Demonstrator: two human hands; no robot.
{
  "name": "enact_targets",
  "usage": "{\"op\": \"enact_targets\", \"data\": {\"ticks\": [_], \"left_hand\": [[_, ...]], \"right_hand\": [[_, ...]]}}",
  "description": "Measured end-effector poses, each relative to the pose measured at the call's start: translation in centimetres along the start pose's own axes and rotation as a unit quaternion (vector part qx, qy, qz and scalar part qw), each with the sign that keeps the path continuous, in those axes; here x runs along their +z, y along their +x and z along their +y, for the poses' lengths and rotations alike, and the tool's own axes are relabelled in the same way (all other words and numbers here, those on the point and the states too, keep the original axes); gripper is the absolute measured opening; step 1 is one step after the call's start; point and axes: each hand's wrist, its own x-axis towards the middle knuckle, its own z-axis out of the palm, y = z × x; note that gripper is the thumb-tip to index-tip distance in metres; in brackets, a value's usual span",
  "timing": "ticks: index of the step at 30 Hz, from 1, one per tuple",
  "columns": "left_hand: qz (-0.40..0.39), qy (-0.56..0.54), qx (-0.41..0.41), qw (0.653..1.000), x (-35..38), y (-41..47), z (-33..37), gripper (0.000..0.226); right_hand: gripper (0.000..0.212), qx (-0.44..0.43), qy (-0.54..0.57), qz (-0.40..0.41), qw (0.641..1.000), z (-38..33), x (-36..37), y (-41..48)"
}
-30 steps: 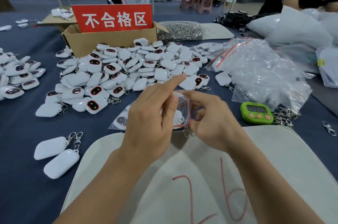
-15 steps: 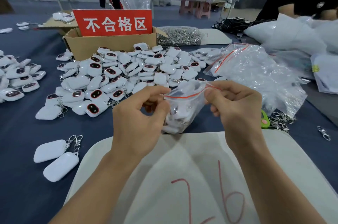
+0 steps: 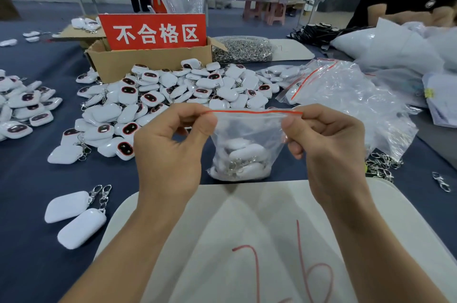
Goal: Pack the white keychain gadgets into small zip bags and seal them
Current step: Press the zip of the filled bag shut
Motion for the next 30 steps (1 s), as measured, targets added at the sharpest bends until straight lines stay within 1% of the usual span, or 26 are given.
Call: {"op": "enact_targets", "data": {"ticks": [3, 6, 8, 11, 13, 15, 18, 23, 26, 28, 30], "left_hand": [[-0.02, -0.063, -0.09, 0.994, 0.3, -0.1, -0.1, 0.019], [-0.052, -0.109, -0.135, 0.983, 0.2, 0.1, -0.1, 0.019], [-0.064, -0.115, -0.162, 0.978, 0.1, 0.2, -0.1, 0.018], [-0.052, -0.109, -0.209, 0.97, 0.2, 0.3, -0.7, 0.019], [-0.047, -0.113, -0.231, 0.965, 0.3, 0.3, -0.9, 0.008], [-0.043, -0.116, -0.238, 0.963, 0.3, 0.3, -1.0, 0.003], [-0.037, -0.11, -0.24, 0.964, 0.3, 0.2, -1.1, 0.02], [-0.024, -0.112, -0.248, 0.962, 0.5, 0.1, -0.9, 0.025], [-0.019, -0.118, -0.244, 0.962, 0.7, -0.2, -0.7, 0.03], [-0.009, -0.125, -0.233, 0.964, 0.8, -0.3, -0.6, 0.03], [-0.019, -0.139, -0.222, 0.965, 0.8, -0.3, -0.4, 0.021]], "right_hand": [[0.016, 0.023, -0.009, 0.0, 1.0, 0.0, 0.0, 0.0], [0.02, 0.036, -0.026, 0.008, 0.999, 0.2, 0.0, 0.1], [0.023, 0.041, -0.039, 0.012, 0.998, 0.4, -0.1, 0.0], [0.026, 0.042, -0.058, 0.012, 0.997, 0.9, 0.0, 0.0], [0.029, 0.051, -0.065, 0.011, 0.997, 1.4, 0.0, -0.1], [0.034, 0.06, -0.066, 0.007, 0.996, 1.9, 0.0, 0.0], [0.038, 0.066, -0.049, -0.001, 0.997, 2.2, 0.1, -0.1], [0.028, 0.093, -0.002, -0.007, 0.996, 2.2, 0.6, -0.1], [0.03, 0.073, -0.017, -0.013, 0.997, 2.0, 0.8, -0.3], [0.026, 0.054, -0.029, -0.019, 0.998, 1.8, 1.0, -0.4], [0.023, 0.041, -0.031, -0.018, 0.998, 1.7, 1.1, -0.4]]}}
